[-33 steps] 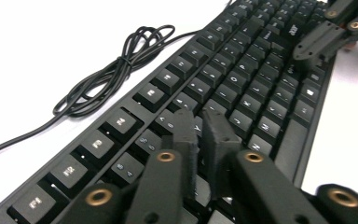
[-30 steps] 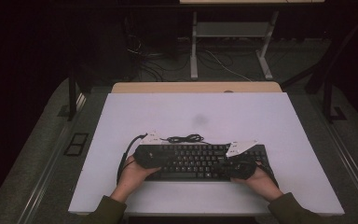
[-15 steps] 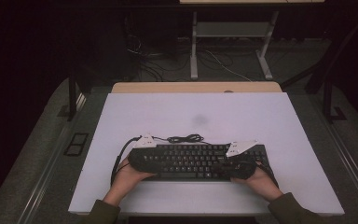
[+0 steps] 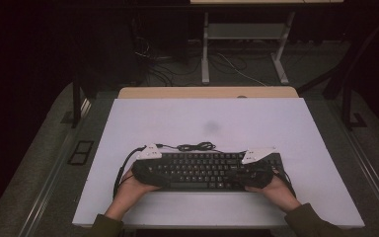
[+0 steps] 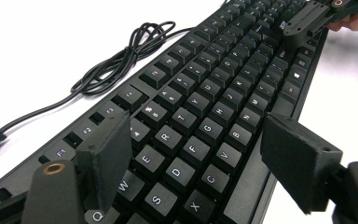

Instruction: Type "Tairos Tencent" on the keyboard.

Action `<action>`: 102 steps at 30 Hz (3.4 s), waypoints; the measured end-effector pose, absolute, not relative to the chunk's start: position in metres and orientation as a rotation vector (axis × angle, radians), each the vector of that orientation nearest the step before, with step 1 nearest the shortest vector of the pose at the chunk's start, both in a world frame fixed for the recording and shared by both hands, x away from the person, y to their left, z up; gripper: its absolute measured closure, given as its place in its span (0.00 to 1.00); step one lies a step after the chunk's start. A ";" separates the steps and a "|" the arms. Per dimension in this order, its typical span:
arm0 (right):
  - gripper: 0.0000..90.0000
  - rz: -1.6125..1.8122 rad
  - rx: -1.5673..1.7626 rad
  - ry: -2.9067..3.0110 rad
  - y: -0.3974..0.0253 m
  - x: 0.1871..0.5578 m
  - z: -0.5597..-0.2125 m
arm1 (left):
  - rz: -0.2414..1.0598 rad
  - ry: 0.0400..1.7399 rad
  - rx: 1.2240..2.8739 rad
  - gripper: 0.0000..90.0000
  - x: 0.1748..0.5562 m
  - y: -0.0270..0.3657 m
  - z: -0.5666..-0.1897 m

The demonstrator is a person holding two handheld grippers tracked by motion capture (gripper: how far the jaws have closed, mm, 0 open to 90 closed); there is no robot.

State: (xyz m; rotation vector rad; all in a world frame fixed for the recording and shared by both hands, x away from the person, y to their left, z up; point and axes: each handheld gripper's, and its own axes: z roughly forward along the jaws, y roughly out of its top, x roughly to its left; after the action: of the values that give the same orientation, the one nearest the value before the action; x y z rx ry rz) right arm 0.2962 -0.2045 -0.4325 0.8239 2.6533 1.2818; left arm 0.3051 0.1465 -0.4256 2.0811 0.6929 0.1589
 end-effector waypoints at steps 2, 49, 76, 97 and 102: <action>0.96 1.296 0.829 2.650 -0.204 0.296 -0.432 | 0.157 0.700 2.070 0.25 0.305 0.148 -0.426; 0.31 1.480 0.846 2.569 -0.162 0.319 -0.428 | 0.224 0.703 2.027 0.38 0.295 0.167 -0.425; 0.31 1.474 0.836 2.571 -0.161 0.318 -0.429 | 0.234 0.718 2.108 0.99 0.302 0.184 -0.430; 0.31 1.471 0.841 2.572 -0.161 0.318 -0.429 | 0.223 0.722 2.153 0.99 0.303 0.180 -0.436; 0.31 1.473 0.841 2.569 -0.162 0.318 -0.429 | 0.210 0.726 2.168 0.99 0.304 0.179 -0.437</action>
State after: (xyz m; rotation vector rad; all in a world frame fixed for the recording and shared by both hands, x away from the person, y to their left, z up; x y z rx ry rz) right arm 0.3183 -0.1616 -0.4293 0.8411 2.5692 1.4726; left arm 0.3043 0.1792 -0.4374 2.1676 0.7263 0.2104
